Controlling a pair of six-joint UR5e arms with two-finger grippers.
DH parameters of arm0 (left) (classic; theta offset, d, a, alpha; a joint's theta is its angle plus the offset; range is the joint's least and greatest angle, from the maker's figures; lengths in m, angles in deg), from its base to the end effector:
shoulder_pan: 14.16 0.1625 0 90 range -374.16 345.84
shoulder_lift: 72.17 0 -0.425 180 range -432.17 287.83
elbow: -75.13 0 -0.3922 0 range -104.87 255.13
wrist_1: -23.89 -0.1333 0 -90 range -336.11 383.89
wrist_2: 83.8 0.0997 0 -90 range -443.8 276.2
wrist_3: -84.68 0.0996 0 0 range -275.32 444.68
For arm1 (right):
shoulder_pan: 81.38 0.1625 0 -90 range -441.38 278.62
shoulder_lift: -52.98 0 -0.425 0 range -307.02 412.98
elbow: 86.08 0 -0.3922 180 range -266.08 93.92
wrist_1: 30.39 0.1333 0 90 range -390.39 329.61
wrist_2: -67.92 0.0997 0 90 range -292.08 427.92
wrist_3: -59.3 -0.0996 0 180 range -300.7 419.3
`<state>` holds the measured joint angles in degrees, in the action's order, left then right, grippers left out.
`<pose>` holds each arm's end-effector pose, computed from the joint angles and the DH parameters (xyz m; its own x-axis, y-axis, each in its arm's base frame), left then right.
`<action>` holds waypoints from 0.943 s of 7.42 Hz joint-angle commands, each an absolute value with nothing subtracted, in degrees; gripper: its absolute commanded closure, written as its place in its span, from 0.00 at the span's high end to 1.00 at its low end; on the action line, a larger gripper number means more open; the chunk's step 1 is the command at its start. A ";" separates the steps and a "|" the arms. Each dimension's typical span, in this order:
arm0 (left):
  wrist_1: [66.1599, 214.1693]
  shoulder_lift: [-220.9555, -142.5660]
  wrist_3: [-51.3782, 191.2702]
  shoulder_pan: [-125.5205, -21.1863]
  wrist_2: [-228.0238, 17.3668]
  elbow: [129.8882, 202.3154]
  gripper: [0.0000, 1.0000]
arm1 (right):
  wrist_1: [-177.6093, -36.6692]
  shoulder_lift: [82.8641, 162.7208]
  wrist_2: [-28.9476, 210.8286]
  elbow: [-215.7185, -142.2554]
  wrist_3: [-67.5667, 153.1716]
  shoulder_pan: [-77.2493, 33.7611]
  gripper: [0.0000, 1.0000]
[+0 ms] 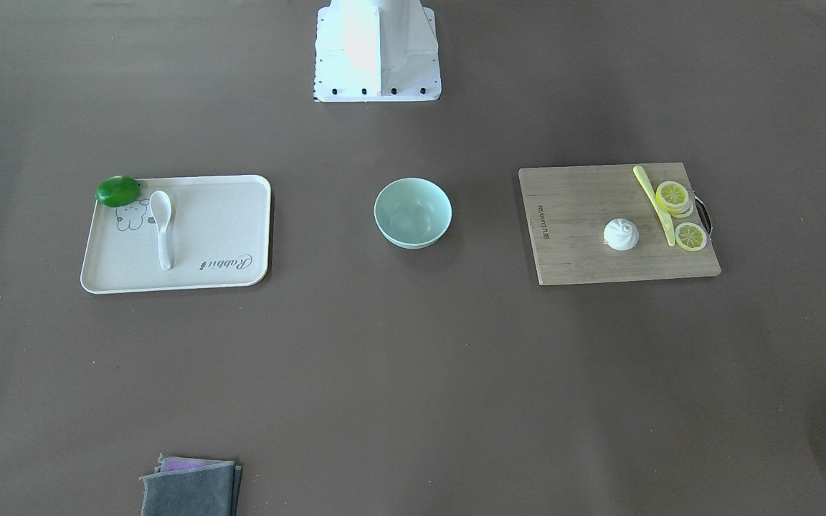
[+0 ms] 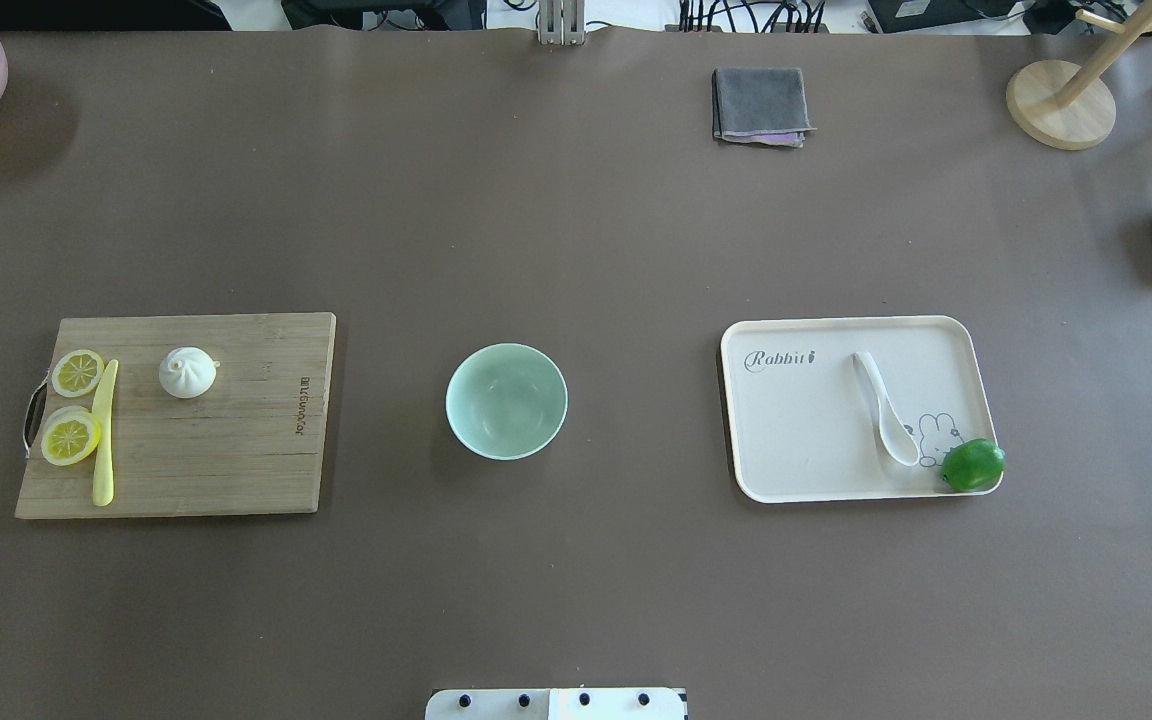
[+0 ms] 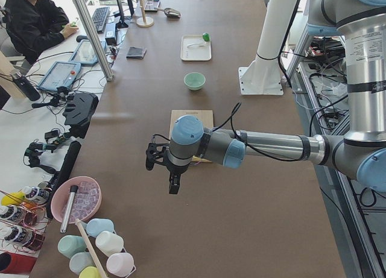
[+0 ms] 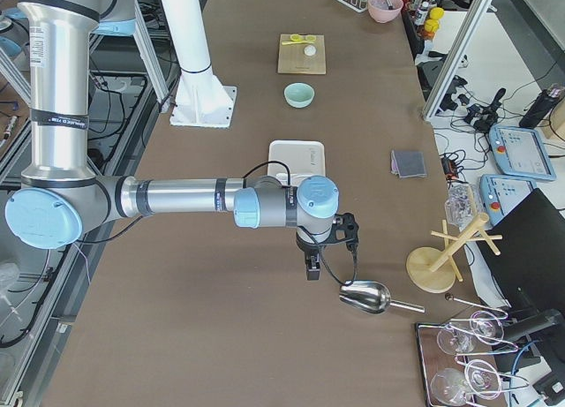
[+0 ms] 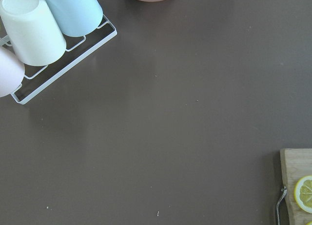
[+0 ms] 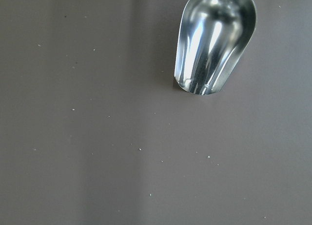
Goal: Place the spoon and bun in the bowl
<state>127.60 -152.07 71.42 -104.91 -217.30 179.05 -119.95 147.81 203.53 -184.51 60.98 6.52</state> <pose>-0.0704 -0.4327 0.5936 0.7058 -0.0262 -0.7080 0.1791 0.9734 0.1426 0.0452 -0.4620 0.6238 0.6959 -0.1051 0.7104 0.0570 0.9942 0.0913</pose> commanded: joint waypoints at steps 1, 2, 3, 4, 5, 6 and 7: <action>127.60 -152.15 71.41 -104.86 -217.39 179.19 0.98 | -119.95 147.82 203.53 -184.43 60.89 6.51 1.00; 127.51 -152.15 71.41 -104.86 -217.39 179.19 0.98 | -120.04 147.99 203.53 -184.43 60.89 6.51 1.00; 127.33 -152.15 71.41 -104.86 -217.48 179.19 0.98 | -120.04 147.99 203.53 -184.43 60.80 6.51 1.00; 126.98 -151.97 71.41 -104.86 -218.26 178.93 0.98 | -120.04 147.99 203.62 -184.43 60.71 6.51 1.00; 126.81 -151.88 71.32 -104.86 -222.10 178.32 0.98 | -120.04 147.99 204.67 -184.34 60.62 6.51 1.00; 126.46 -151.80 71.32 -104.86 -223.44 178.49 0.98 | -119.95 148.08 206.16 -184.08 60.62 6.51 1.00; 126.45 -151.80 71.32 -104.86 -223.45 178.49 0.98 | -119.95 148.26 206.26 -184.16 60.71 6.51 1.00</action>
<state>126.62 -151.85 71.33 -104.86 -222.44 178.53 -119.99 148.10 205.52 -184.20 60.66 6.51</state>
